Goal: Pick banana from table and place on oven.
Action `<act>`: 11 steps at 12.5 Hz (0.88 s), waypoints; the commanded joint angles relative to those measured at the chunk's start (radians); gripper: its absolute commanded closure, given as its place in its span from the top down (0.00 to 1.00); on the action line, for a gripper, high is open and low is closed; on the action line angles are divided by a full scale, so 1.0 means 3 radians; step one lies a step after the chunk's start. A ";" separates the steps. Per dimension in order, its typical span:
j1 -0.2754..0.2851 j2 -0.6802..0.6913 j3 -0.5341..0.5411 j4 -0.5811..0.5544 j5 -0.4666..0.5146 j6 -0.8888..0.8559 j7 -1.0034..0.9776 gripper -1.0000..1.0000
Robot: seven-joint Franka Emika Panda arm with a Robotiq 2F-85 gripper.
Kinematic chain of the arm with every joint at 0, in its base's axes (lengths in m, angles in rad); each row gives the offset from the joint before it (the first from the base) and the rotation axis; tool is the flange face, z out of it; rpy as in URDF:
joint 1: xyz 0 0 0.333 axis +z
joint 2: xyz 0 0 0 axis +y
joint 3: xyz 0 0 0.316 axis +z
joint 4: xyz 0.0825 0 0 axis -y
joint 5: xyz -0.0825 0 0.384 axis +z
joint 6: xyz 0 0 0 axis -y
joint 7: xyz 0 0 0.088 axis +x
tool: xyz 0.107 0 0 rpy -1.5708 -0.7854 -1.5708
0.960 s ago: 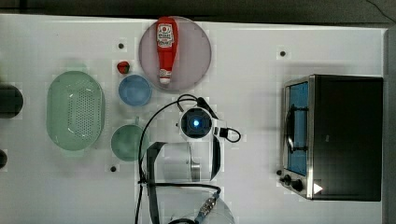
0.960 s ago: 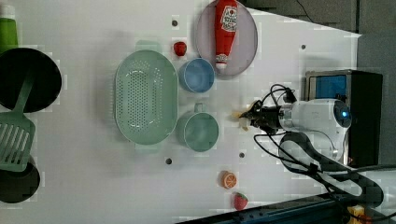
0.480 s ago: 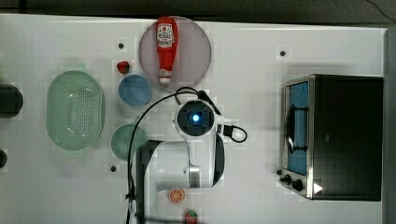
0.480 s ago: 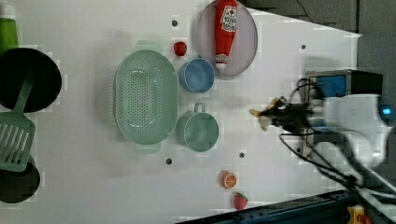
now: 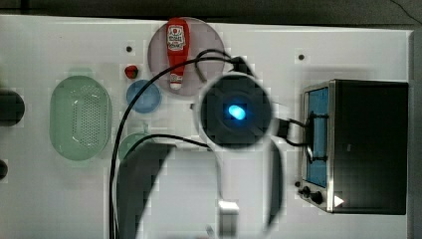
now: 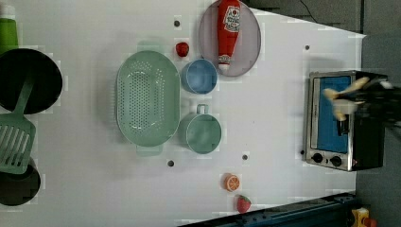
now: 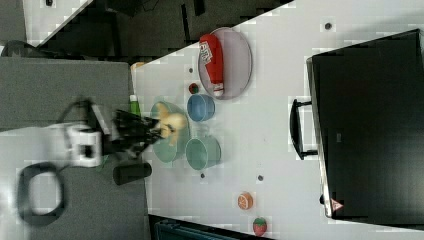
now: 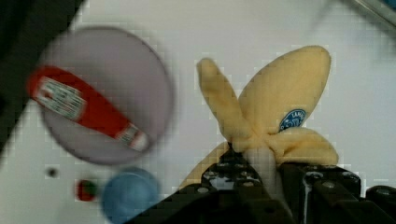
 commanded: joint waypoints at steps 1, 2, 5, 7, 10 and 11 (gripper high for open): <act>-0.0133 0.0109 -0.0251 0.0211 -0.0017 -0.0226 0.0007 0.20; -0.0146 0.0115 -0.0379 0.0260 -0.0017 -0.0232 -0.0103 0.20; -0.0179 0.0179 -0.0830 0.0285 -0.0022 -0.0230 -0.0652 0.20; -0.0187 0.0283 -0.1144 0.0292 -0.0089 -0.0202 -0.1093 0.20; -0.0191 0.0561 -0.1575 0.0355 -0.0196 -0.0014 -0.1933 0.20; -0.0193 0.0675 -0.1687 0.0381 -0.0196 0.0121 -0.2193 0.20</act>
